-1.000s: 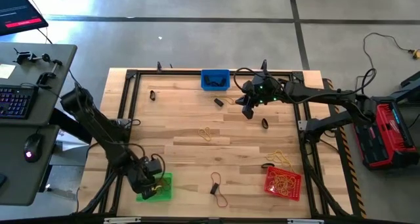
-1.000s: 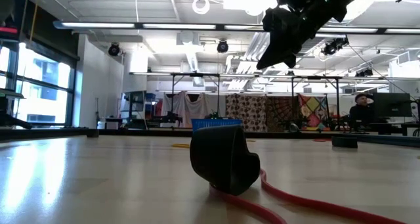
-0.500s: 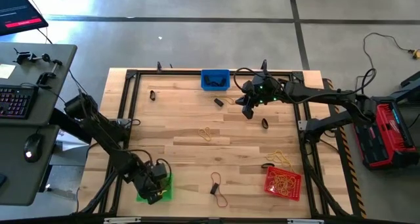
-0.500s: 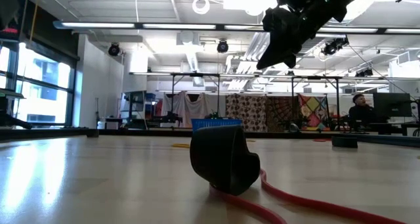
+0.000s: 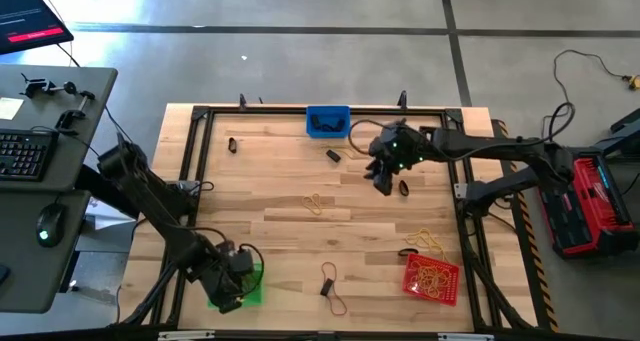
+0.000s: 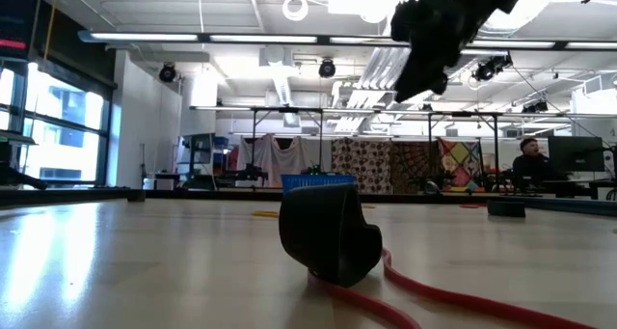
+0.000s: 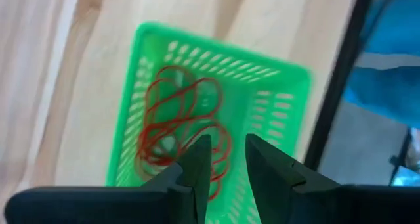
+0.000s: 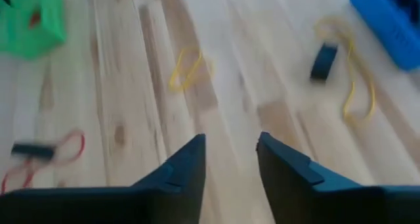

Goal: Sort rubber bands into baskets
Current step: Put the yellow rubber band into the red basket

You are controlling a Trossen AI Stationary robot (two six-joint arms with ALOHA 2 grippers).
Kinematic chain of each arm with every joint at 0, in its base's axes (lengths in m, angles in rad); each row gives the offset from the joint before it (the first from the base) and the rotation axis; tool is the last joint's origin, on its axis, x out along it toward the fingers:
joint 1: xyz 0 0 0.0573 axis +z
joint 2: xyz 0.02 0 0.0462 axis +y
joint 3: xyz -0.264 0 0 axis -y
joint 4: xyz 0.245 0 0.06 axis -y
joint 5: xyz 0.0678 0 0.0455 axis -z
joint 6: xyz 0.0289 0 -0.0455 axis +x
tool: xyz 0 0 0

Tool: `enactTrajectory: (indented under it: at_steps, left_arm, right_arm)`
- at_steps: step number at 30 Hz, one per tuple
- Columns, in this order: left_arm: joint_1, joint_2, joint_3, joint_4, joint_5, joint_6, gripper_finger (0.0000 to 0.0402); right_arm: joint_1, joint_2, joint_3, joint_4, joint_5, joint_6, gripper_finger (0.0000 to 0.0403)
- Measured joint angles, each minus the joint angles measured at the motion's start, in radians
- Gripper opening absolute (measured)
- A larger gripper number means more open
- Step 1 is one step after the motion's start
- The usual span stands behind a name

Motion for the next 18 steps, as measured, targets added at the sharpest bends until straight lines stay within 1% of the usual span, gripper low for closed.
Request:
enactTrajectory:
  at_steps: [2,4,9,11,14,18]
  left_arm:
    - [0.000,-0.013,0.001,0.020,-0.011,0.010,0.0081]
    - [0.000,-0.035,0.001,0.021,-0.045,0.010,0.0069]
    - [0.000,-0.120,0.000,0.023,-0.178,0.038,0.0014]
    - [0.000,-0.154,0.000,0.025,-0.236,0.050,0.0004]
    - [0.001,-0.193,-0.005,0.050,-0.296,0.071,0.0003]
    - [0.006,-0.236,-0.066,0.193,-0.332,0.088,0.0001]
  right_arm:
    - [0.034,0.000,0.025,-0.089,0.008,0.000,0.0144]
    - [0.070,0.000,0.041,-0.176,0.009,0.008,0.0152]
    - [0.178,0.000,0.038,-0.397,0.008,0.050,0.0156]
    - [0.222,-0.002,0.016,-0.432,0.006,0.070,0.0156]
    - [0.277,-0.011,-0.040,-0.438,-0.012,0.105,0.0156]
    - [0.342,-0.010,-0.136,-0.414,-0.030,0.153,0.0156]
